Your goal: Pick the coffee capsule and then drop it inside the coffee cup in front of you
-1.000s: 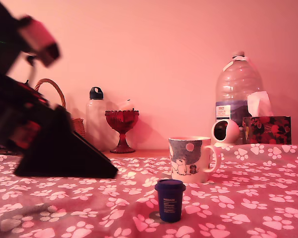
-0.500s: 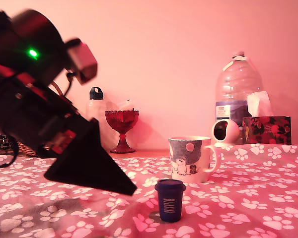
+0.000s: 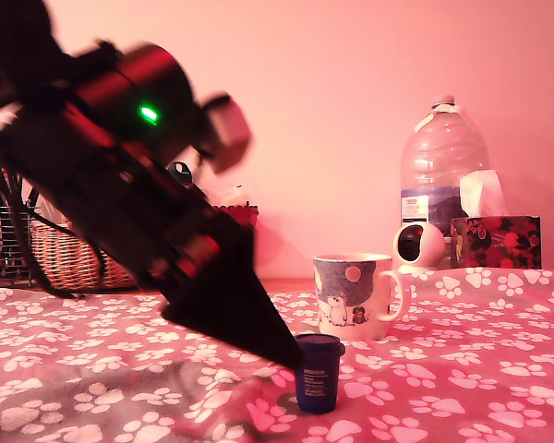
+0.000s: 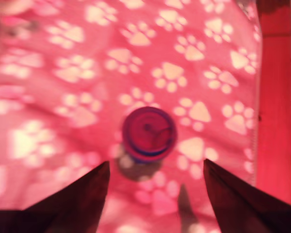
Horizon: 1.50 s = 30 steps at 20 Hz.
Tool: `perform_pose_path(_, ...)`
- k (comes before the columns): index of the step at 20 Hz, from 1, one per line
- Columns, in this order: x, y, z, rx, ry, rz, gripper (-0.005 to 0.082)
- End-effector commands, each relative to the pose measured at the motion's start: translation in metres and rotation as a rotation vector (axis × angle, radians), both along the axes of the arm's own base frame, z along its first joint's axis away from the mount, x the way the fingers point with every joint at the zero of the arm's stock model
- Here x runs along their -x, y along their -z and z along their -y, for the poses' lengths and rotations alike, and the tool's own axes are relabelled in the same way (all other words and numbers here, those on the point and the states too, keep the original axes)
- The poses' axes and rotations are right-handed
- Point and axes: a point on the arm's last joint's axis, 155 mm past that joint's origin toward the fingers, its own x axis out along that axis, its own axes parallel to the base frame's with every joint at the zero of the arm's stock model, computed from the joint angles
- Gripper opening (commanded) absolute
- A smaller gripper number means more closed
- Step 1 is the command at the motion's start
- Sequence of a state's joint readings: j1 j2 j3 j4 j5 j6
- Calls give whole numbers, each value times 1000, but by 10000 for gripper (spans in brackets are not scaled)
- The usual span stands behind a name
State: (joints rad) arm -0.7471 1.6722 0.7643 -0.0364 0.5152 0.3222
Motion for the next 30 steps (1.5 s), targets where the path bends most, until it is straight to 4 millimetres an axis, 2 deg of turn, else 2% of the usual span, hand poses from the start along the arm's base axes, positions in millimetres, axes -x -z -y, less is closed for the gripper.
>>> perform_pose_path(1,1,7,6,-11,13,-13,551)
perform_pose_path(11,-10,8,18,-22,-35,-12,551)
perform_pose_path(17,-10,14,30,-28,-15,-22,551)
perform_pose_path(22,-12,13,32,-24,-19,-11,548)
perform_pose_path(27,-13,11,34,-14,-16,-2,409)
perform_pose_path(30,-13,10,35,-14,-16,0,367)
